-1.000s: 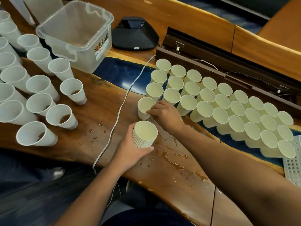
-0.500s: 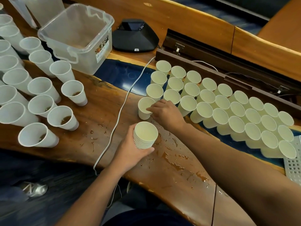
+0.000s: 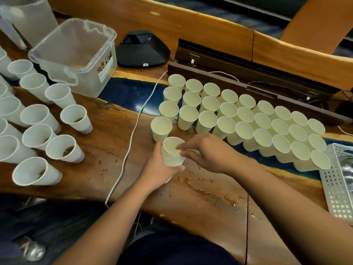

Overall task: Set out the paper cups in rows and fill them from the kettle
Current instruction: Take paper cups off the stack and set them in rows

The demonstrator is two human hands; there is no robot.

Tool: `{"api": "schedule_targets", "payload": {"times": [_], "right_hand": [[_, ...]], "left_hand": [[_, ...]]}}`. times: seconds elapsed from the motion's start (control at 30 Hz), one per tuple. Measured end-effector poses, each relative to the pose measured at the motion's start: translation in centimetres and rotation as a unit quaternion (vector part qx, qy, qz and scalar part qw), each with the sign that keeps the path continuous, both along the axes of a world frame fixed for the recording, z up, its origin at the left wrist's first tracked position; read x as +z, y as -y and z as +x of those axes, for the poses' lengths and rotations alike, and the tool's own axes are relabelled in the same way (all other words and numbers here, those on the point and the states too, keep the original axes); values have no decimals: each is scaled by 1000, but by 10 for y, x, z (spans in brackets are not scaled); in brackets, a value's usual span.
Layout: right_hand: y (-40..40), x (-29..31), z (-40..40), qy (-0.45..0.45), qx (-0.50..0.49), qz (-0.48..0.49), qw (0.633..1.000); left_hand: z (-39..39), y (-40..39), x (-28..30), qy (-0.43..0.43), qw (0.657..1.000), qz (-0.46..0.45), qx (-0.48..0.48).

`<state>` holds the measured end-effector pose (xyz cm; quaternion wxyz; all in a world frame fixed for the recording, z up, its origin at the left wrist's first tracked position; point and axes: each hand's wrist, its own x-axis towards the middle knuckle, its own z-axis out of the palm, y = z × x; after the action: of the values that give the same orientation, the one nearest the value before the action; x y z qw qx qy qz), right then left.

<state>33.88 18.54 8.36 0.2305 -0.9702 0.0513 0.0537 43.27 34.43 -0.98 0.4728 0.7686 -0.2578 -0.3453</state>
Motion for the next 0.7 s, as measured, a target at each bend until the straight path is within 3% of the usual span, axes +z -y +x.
{"api": "schedule_targets", "payload": {"times": [0.2,0.37,0.7], "right_hand": [[10,3,-23,-7,1,-75,997],[13,4,-34,-27,-4,-67,997],[18,-1,-41,25,-31,-61,997]], "left_hand": [[-5,26,5,19,998,2,-55],[-11,36,10,18,997,3,-78],[-14,39,10,8,997,-6,-73]]}}
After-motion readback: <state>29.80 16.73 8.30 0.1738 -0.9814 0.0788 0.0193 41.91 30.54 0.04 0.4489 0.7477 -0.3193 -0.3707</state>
